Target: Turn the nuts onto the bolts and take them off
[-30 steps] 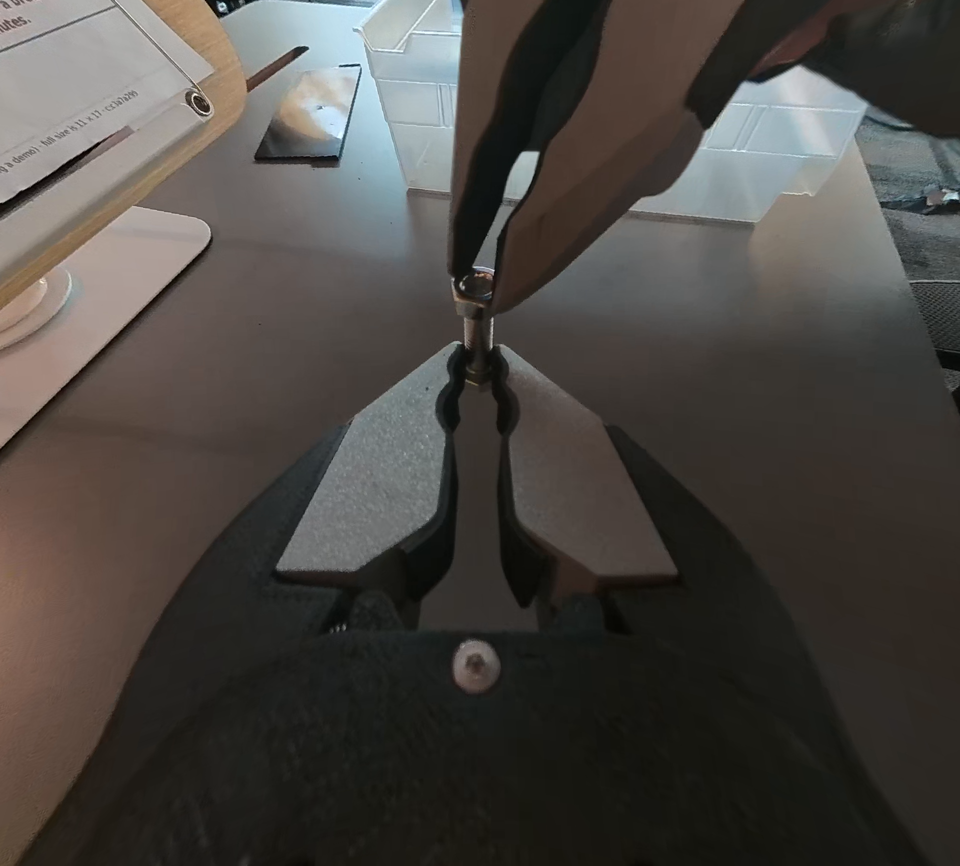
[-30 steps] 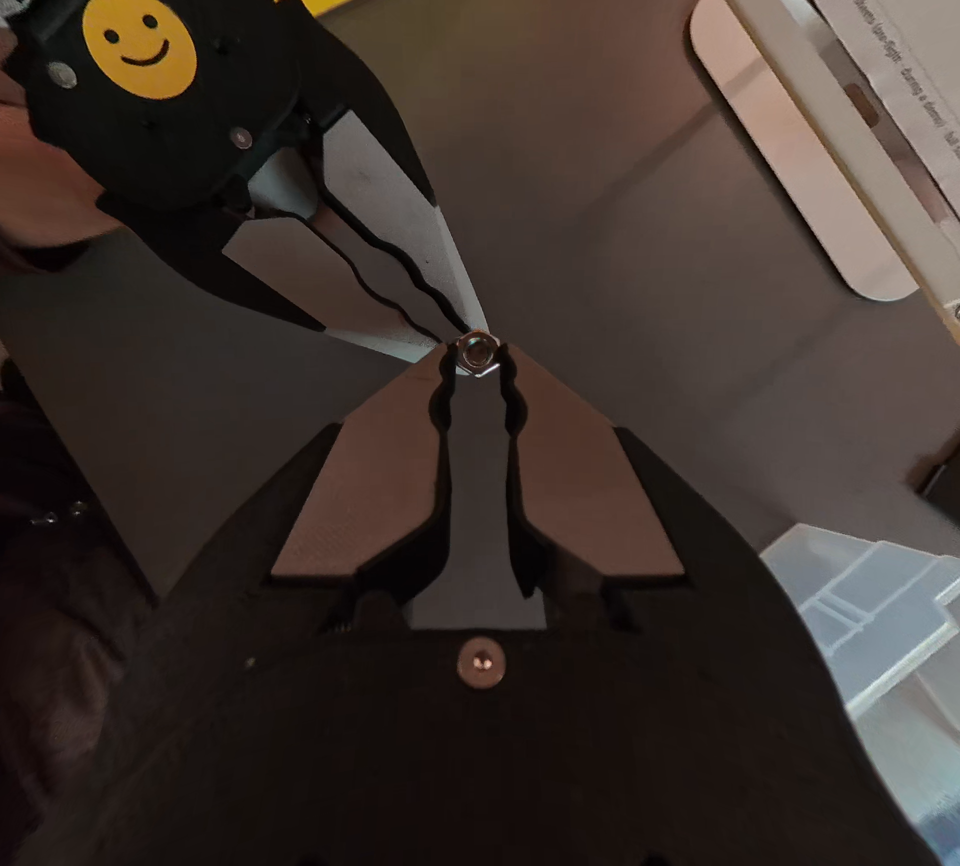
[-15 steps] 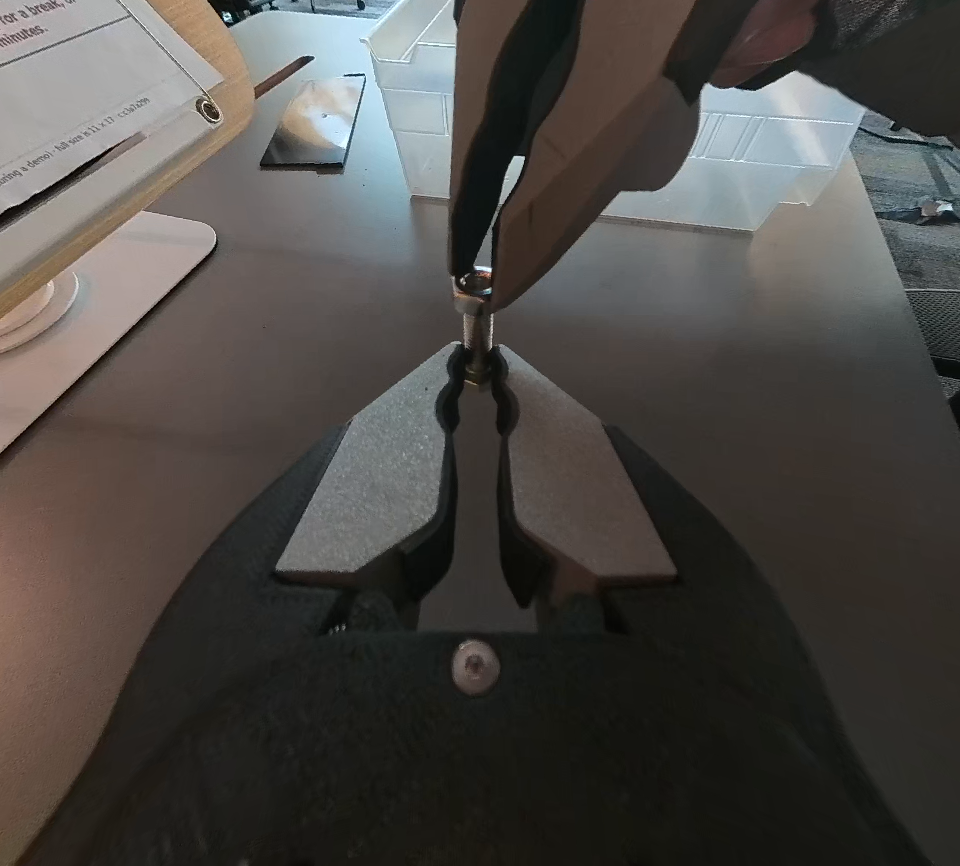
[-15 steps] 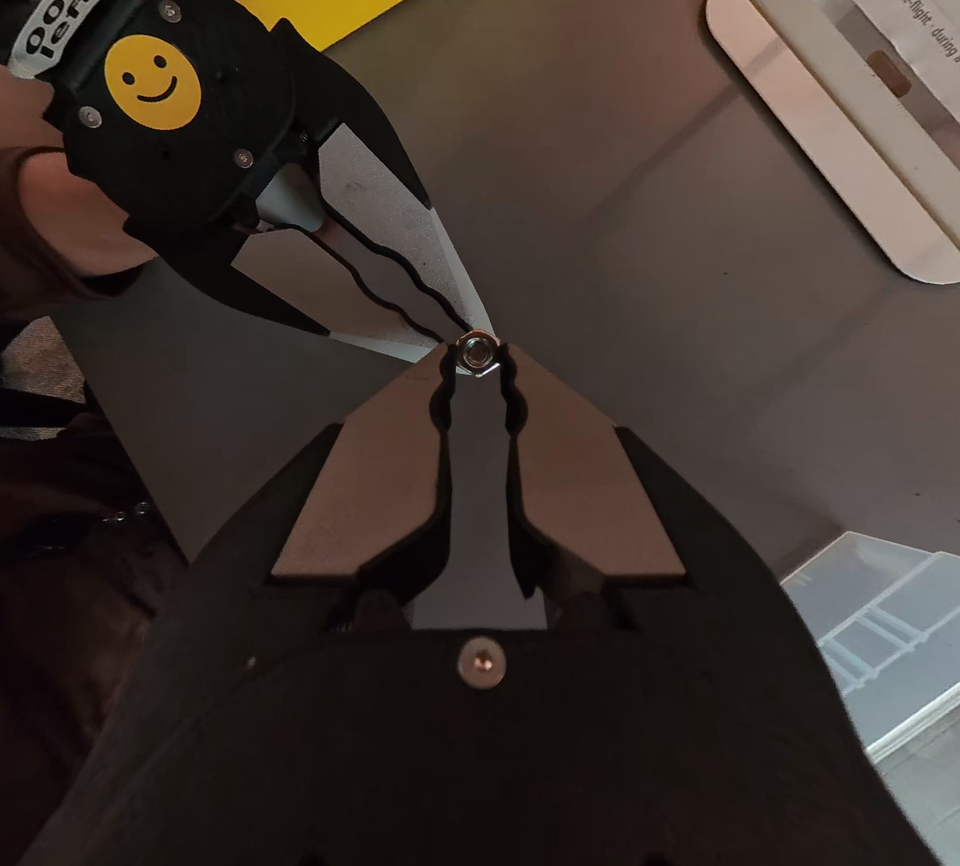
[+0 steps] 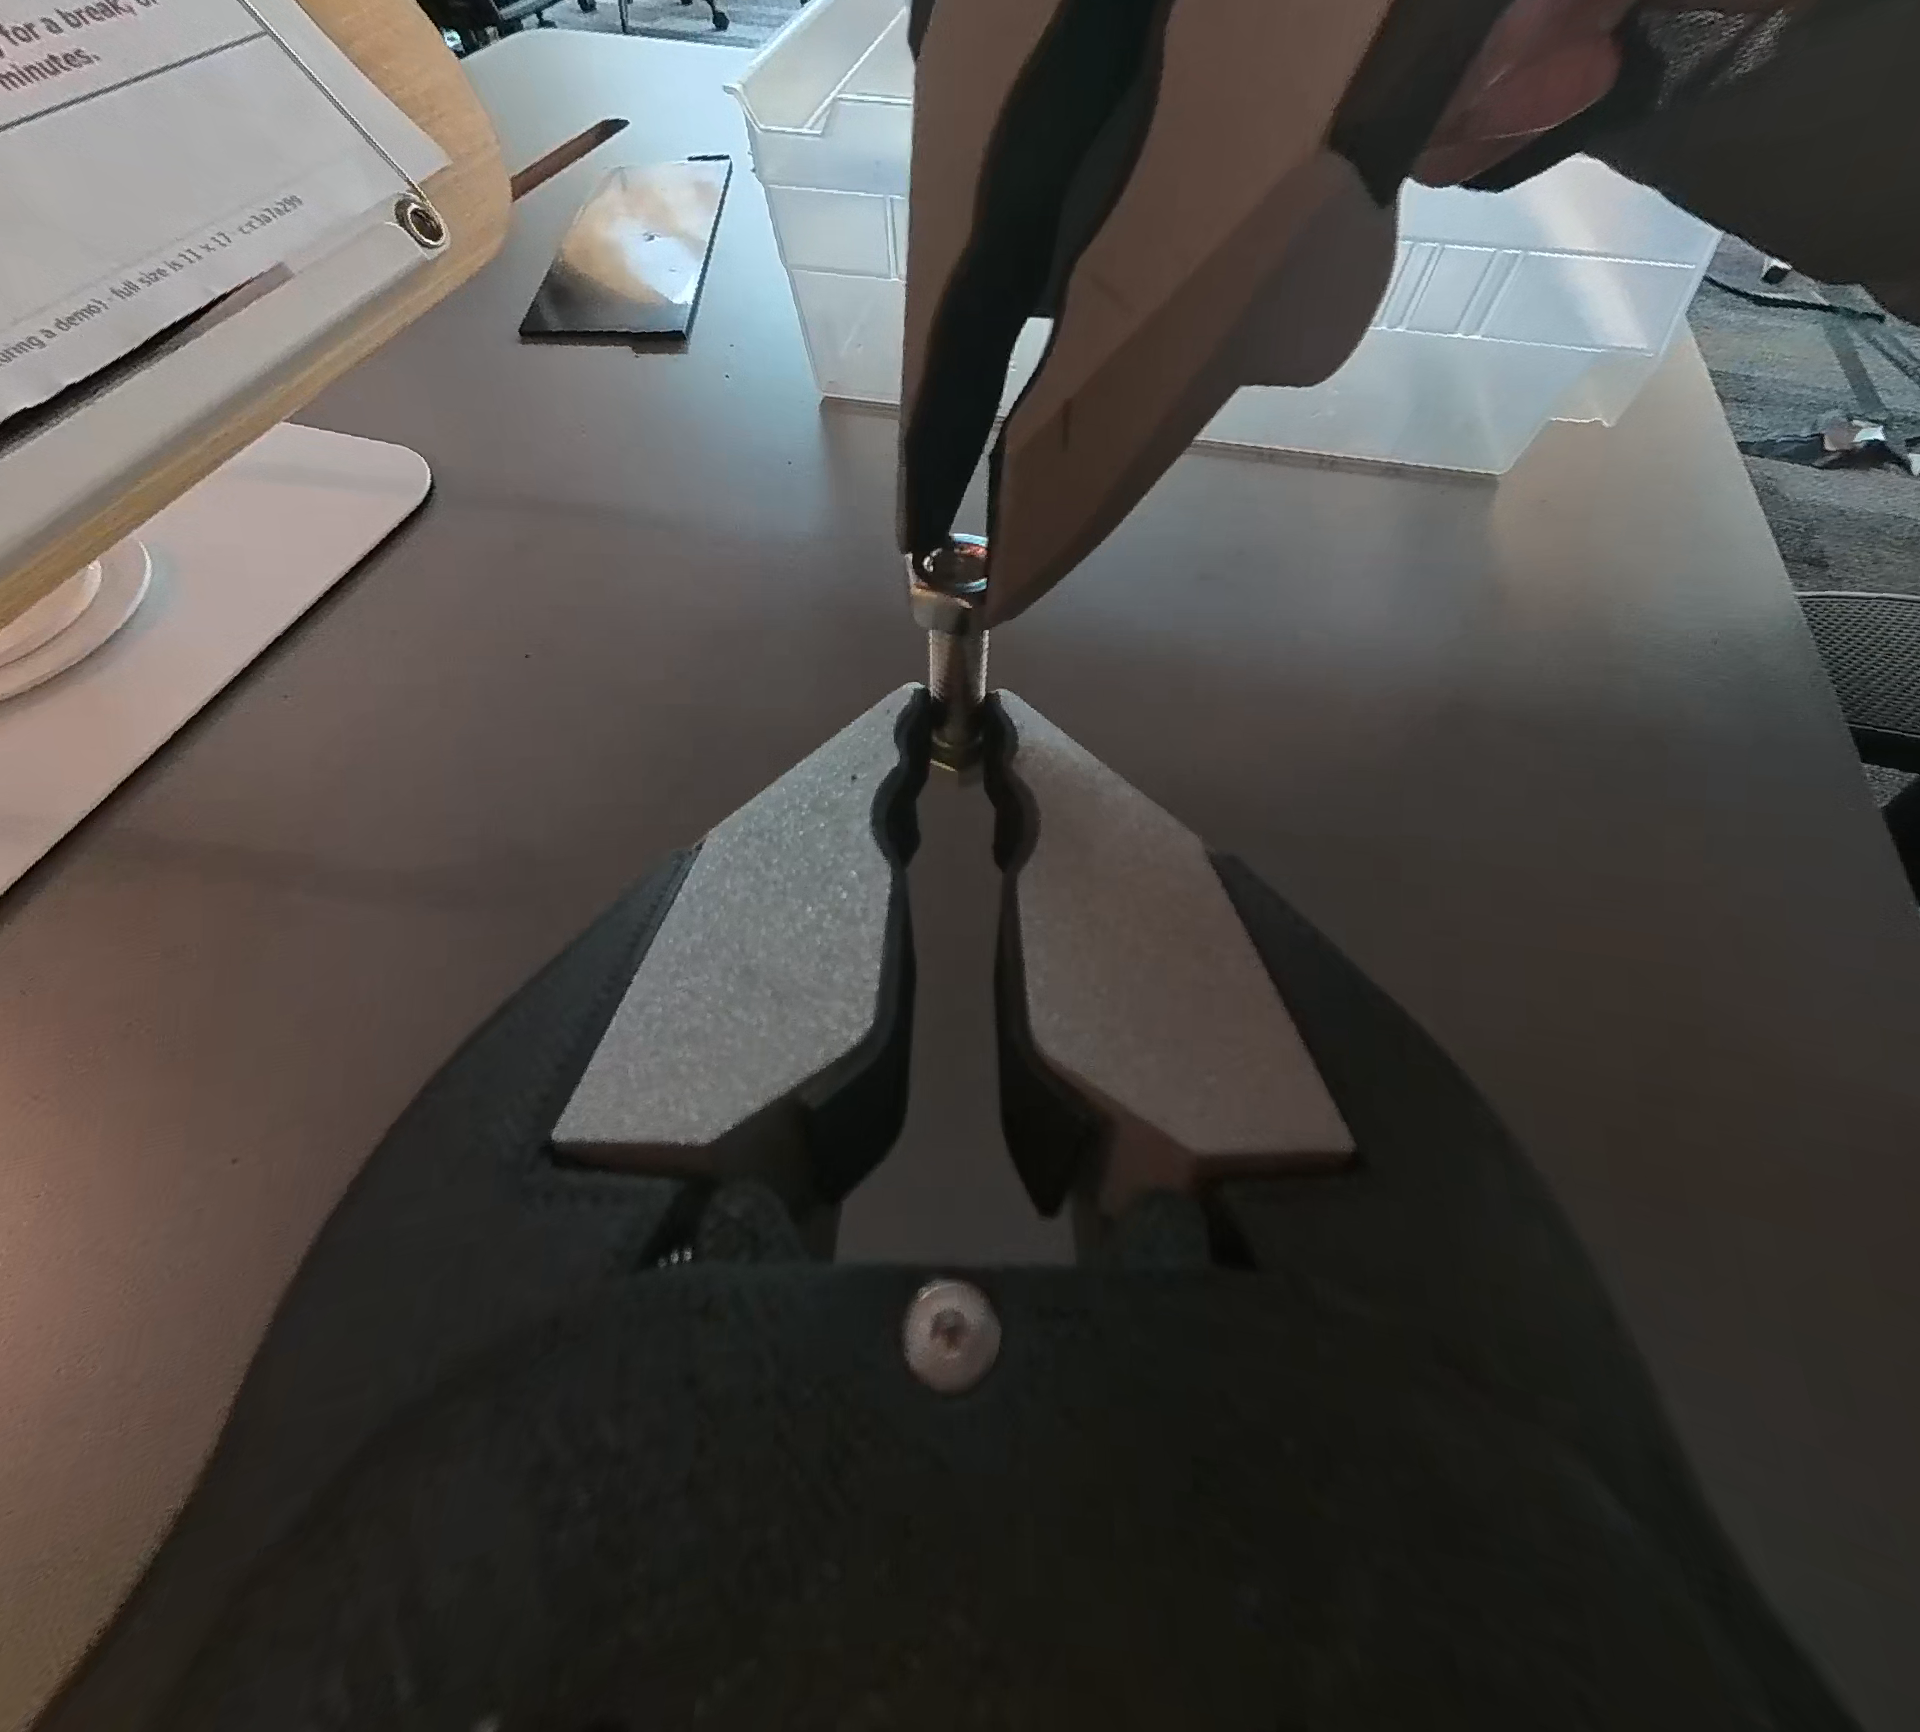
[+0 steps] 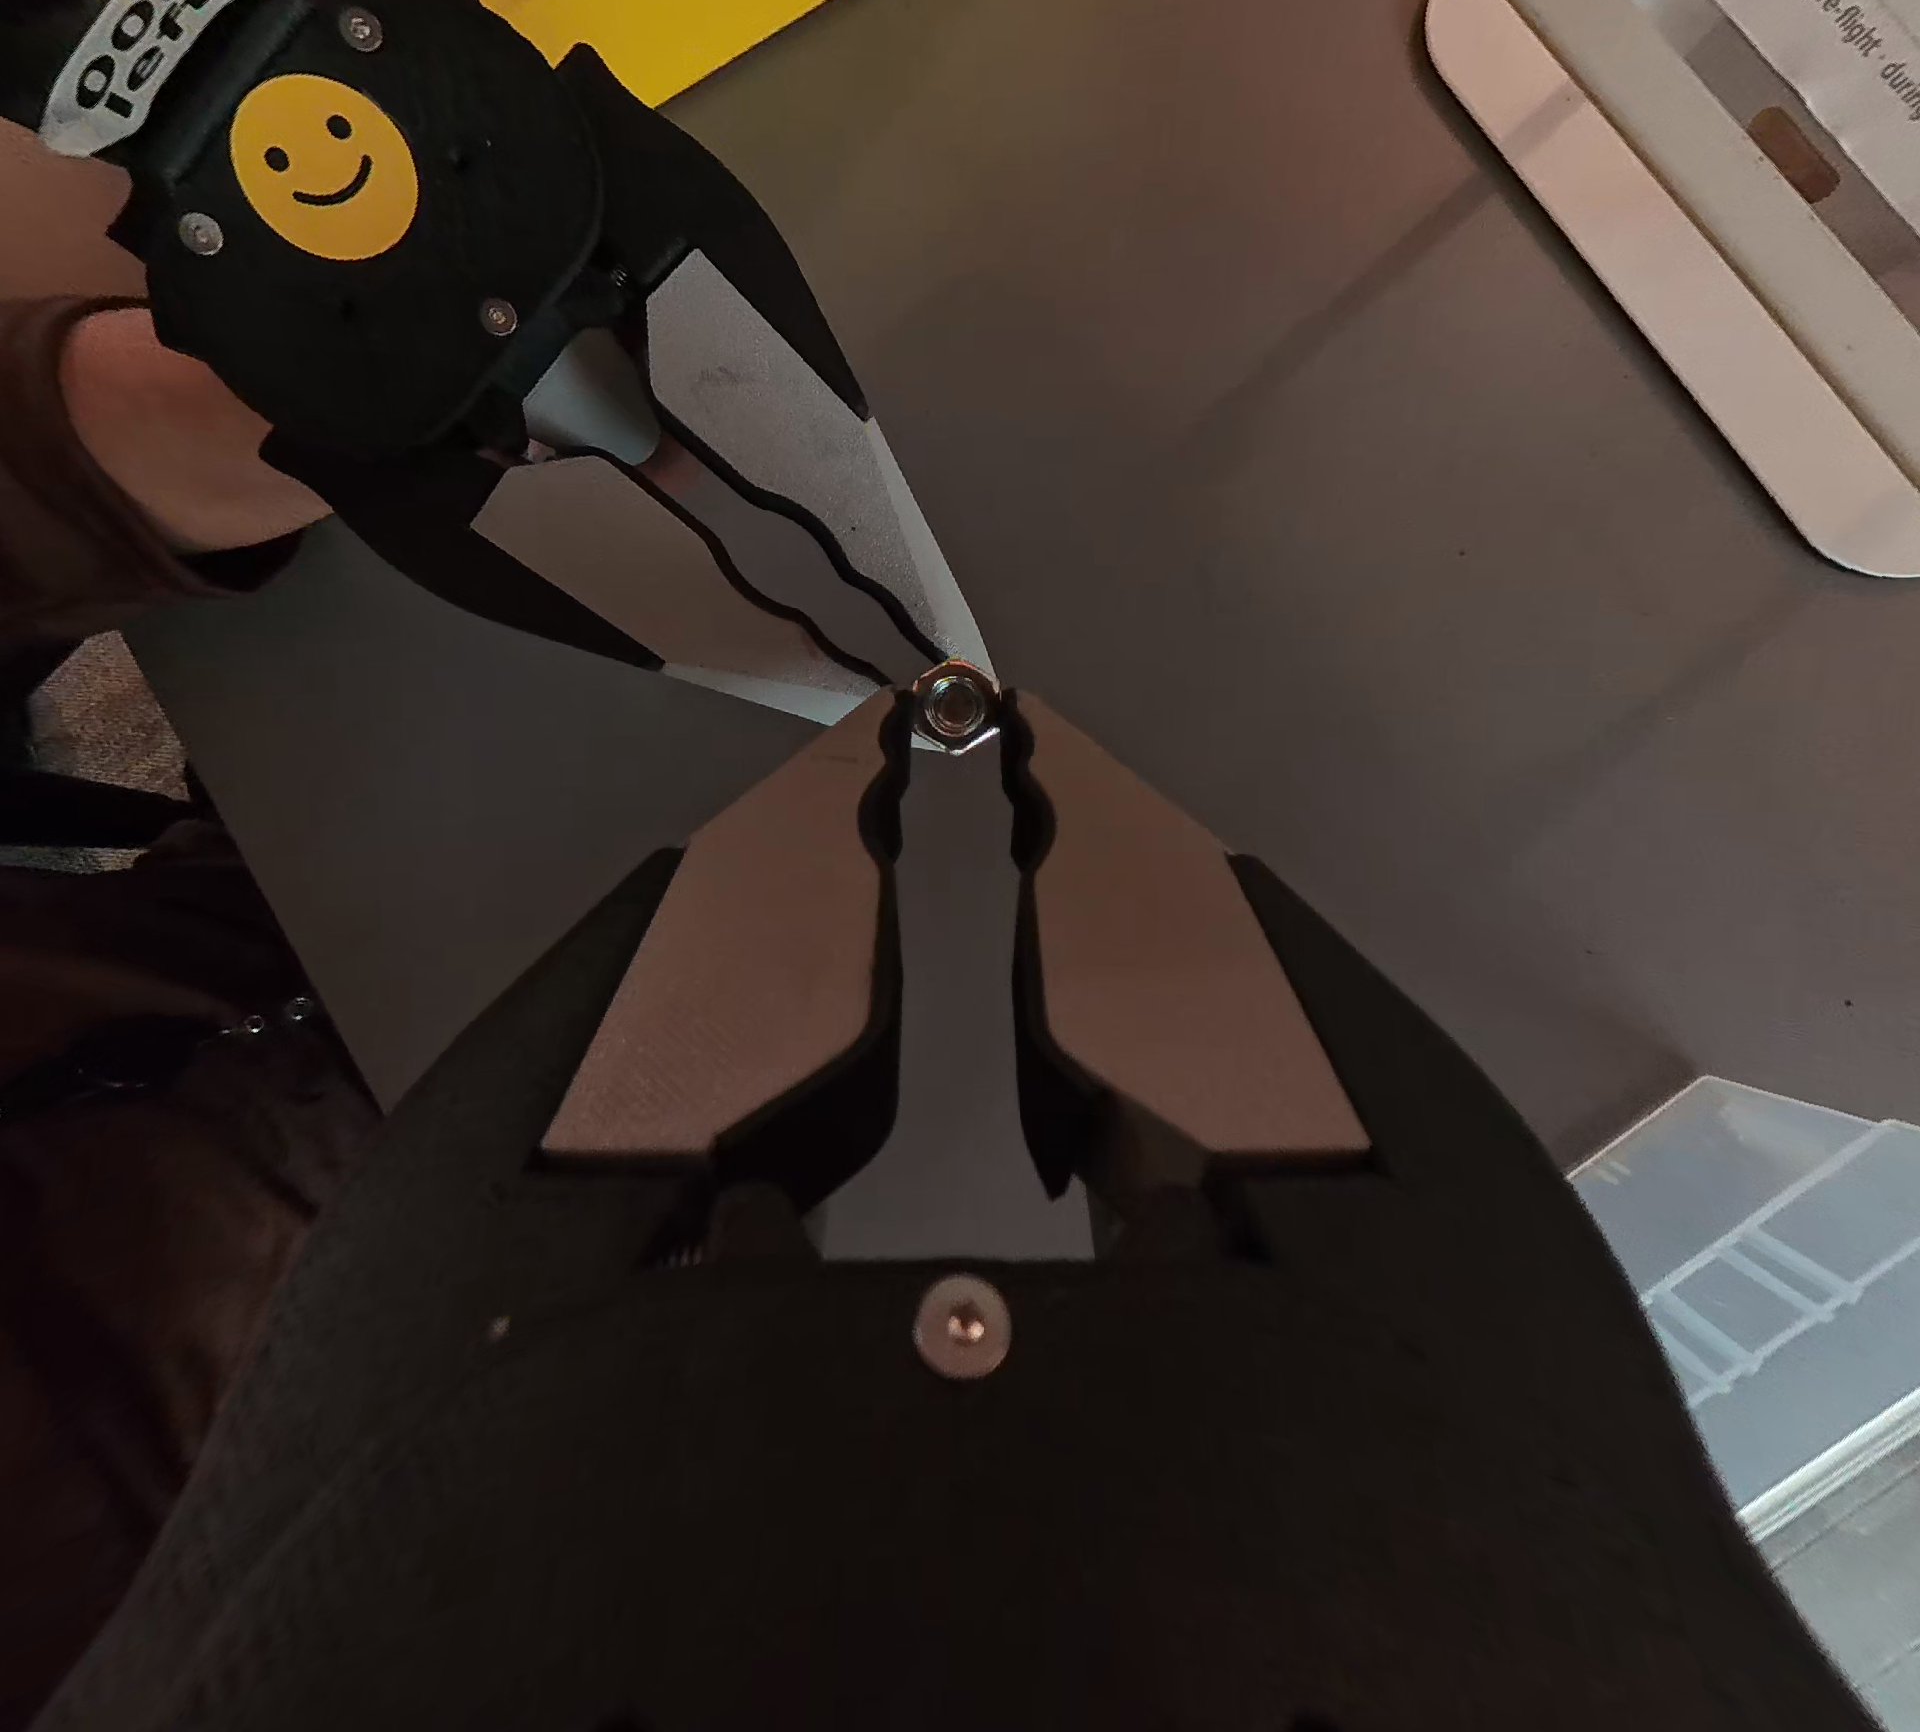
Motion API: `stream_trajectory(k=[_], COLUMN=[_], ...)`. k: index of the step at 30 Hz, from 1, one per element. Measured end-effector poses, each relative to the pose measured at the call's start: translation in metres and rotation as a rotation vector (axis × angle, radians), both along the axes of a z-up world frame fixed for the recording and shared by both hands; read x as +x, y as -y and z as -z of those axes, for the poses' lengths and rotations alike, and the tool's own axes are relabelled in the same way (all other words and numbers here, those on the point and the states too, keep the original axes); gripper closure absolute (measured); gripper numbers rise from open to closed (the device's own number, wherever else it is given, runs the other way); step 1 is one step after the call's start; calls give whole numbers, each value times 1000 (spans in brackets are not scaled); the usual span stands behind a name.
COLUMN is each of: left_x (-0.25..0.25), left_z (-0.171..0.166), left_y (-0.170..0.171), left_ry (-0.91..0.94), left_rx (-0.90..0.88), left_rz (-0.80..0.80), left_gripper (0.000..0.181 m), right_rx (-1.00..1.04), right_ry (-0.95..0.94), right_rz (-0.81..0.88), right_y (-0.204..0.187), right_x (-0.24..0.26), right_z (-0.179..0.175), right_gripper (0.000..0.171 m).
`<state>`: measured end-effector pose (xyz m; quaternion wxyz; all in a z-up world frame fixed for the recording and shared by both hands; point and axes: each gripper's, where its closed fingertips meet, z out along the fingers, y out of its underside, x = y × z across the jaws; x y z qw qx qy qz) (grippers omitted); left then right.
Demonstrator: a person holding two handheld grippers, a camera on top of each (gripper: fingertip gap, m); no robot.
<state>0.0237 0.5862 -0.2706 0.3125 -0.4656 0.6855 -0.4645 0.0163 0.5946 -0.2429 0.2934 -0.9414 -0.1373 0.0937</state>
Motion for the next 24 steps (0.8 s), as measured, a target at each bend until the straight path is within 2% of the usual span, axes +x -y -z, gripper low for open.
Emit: stream_trajectory(k=[24], left_x=[0], left_z=[1], left_y=[0], left_ry=[-5], left_rx=[-6], left_rz=[1], left_gripper=[174], right_rx=[28], right_ry=[1], right_rz=[1], right_y=[2], right_x=[3], right_z=[-5], right_gripper=[154])
